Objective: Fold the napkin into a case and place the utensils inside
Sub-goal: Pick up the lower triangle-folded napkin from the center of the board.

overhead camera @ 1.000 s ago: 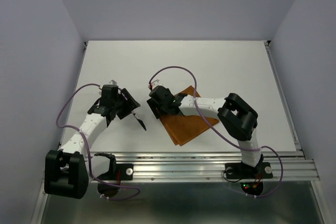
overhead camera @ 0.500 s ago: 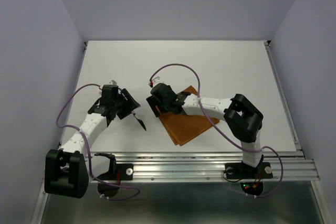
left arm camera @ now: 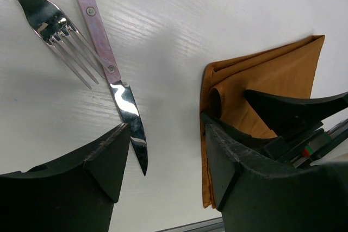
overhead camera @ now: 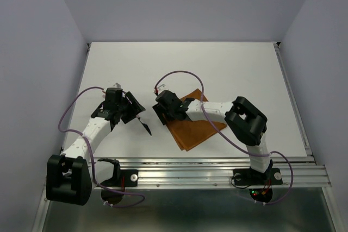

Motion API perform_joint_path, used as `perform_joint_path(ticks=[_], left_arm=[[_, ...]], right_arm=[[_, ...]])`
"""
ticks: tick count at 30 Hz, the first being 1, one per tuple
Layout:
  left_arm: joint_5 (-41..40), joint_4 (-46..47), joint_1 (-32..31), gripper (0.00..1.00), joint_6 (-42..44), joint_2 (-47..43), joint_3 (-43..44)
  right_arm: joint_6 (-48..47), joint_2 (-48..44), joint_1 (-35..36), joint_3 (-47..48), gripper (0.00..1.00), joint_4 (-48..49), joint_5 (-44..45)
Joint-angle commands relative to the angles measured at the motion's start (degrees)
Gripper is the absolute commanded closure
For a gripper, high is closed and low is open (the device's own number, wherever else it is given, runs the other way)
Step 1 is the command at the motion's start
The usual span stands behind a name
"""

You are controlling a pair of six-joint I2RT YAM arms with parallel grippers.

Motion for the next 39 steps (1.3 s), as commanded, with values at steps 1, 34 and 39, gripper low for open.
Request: perform_joint_path(ticks=[1, 34, 39], left_arm=[[0.1, 0.5, -0.2, 0.32, 0.4, -0.5, 0.9], [10.9, 10.5, -8.2, 0.08, -7.2, 10.8, 4.8], [12.2, 14.8, -9.1, 0.12, -11.0, 12.5, 2.5]], right_arm=[[-1.0, 1.1, 0.0, -1.1, 0.23, 0.6, 1.1], [2.9, -8.5, -2.7, -8.7, 0.99, 7.2, -21.3], [4.6, -10.2, -3.9, -10.3, 0.99, 8.8, -25.0]])
